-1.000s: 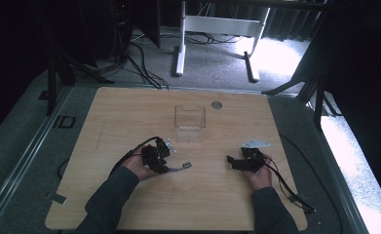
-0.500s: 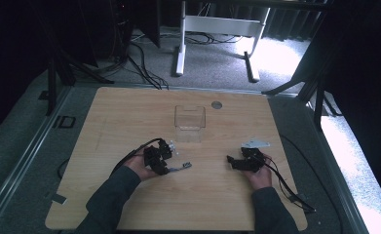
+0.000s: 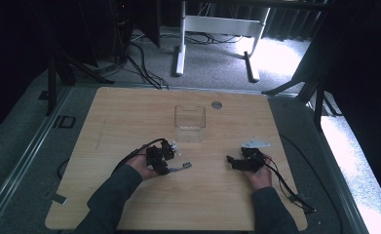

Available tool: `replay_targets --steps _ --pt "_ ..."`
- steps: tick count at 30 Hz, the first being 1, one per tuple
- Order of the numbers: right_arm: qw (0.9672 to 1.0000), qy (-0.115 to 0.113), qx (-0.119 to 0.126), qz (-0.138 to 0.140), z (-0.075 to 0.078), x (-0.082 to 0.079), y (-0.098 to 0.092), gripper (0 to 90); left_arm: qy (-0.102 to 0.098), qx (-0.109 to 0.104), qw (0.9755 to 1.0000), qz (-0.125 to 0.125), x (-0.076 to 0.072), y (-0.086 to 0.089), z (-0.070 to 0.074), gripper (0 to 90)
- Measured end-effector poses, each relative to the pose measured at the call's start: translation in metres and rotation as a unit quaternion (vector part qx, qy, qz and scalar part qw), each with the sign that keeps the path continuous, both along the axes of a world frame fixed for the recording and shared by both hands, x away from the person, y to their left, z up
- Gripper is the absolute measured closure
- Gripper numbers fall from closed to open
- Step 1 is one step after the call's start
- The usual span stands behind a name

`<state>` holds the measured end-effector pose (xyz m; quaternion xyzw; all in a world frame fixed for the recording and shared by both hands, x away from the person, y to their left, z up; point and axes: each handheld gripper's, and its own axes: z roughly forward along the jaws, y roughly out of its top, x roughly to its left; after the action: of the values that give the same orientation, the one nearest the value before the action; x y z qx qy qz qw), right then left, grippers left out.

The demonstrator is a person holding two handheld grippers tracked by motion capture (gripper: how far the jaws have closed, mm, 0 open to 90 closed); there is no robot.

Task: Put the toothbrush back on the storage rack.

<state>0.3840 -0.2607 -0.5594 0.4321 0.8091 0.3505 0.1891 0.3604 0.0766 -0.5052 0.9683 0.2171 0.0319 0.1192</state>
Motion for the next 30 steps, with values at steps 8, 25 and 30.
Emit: replay_targets --steps 8,25,30 --pt "1.0 0.0 0.0 0.0 0.0 0.0 0.0 23.9 0.004 0.013 0.9999 -0.002 -0.0001 -0.0032 -0.0019 69.3" --pt "1.0 0.0 0.0 0.0 0.0 0.0 0.0 23.9 0.015 0.026 0.9995 -0.013 0.003 -0.007 -0.0052 71.3" --pt "1.0 0.0 0.0 0.0 0.0 0.0 0.0 23.9 0.018 0.029 0.9993 -0.013 0.0048 -0.0077 -0.0058 72.3"
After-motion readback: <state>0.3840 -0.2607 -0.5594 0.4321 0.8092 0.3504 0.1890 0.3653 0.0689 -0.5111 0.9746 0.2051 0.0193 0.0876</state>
